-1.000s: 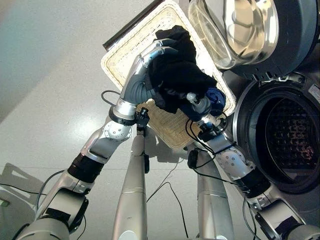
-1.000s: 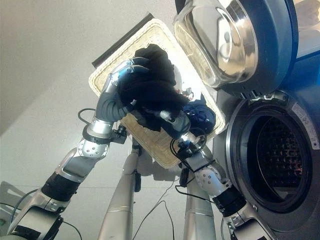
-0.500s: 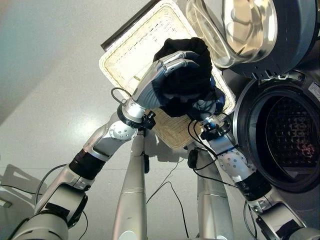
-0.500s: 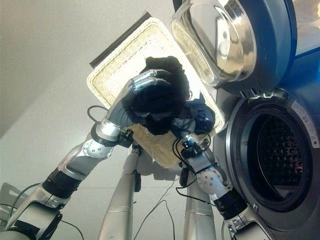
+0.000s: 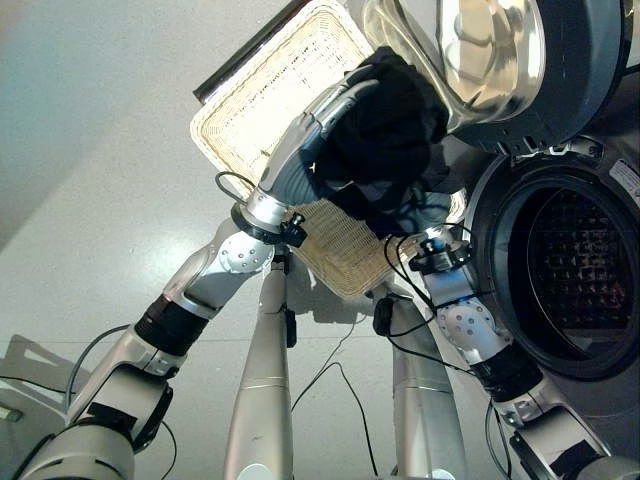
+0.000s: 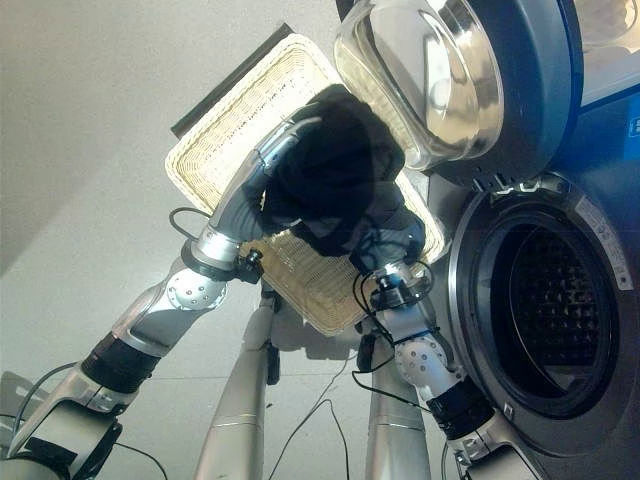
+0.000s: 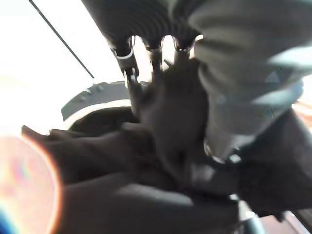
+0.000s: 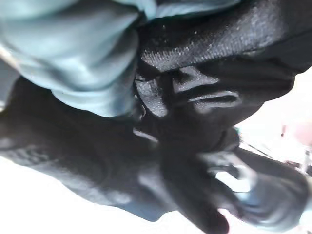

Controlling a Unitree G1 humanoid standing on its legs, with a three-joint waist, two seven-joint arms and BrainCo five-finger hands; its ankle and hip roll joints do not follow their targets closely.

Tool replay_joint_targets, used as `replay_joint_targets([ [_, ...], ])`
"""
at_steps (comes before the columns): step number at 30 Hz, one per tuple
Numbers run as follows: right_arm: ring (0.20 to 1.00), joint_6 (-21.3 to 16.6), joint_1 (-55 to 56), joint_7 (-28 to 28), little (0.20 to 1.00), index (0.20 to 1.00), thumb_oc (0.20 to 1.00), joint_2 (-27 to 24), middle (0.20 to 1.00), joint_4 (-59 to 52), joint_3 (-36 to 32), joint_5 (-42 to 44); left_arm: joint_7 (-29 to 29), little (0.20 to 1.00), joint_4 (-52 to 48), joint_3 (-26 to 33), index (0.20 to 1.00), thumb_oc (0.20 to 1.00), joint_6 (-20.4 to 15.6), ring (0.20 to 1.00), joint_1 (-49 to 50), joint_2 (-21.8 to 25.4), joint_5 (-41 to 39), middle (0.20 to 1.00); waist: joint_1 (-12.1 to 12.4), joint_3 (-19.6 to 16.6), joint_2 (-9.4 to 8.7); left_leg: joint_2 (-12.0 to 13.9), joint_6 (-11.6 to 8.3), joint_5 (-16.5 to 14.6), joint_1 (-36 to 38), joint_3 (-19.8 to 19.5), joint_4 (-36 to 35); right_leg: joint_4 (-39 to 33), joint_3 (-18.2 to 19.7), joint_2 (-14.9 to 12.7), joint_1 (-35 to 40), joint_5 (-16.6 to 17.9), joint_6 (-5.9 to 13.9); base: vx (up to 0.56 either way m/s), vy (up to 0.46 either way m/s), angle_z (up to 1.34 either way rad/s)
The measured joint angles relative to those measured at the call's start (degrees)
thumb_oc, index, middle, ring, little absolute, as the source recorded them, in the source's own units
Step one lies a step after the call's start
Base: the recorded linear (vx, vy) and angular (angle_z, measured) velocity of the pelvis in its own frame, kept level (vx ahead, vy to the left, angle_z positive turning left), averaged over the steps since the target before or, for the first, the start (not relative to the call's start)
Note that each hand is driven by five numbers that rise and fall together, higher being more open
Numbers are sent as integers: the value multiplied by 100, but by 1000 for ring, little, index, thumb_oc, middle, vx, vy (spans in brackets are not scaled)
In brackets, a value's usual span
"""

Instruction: Put the clothes into the washing machine.

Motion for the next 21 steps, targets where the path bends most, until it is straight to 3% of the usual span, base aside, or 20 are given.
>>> replay_joint_targets([
  [10,200,-725,-110,-232,200,200,200,237,200,-122,-440,-177,-81,1000,193,48,1000,1000,490,1000,378,4,-159,1000,13,1,2,1,0,0,2,1,-2,-3,0,-2,2,0,0,0,0,0],
  [21,200,-824,-100,-27,200,200,200,329,200,-121,-640,-152,-48,1000,471,287,1000,1000,711,1000,474,-29,-817,1000,11,4,7,7,0,0,12,3,-2,-4,-1,2,11,5,-7,0,0,0],
])
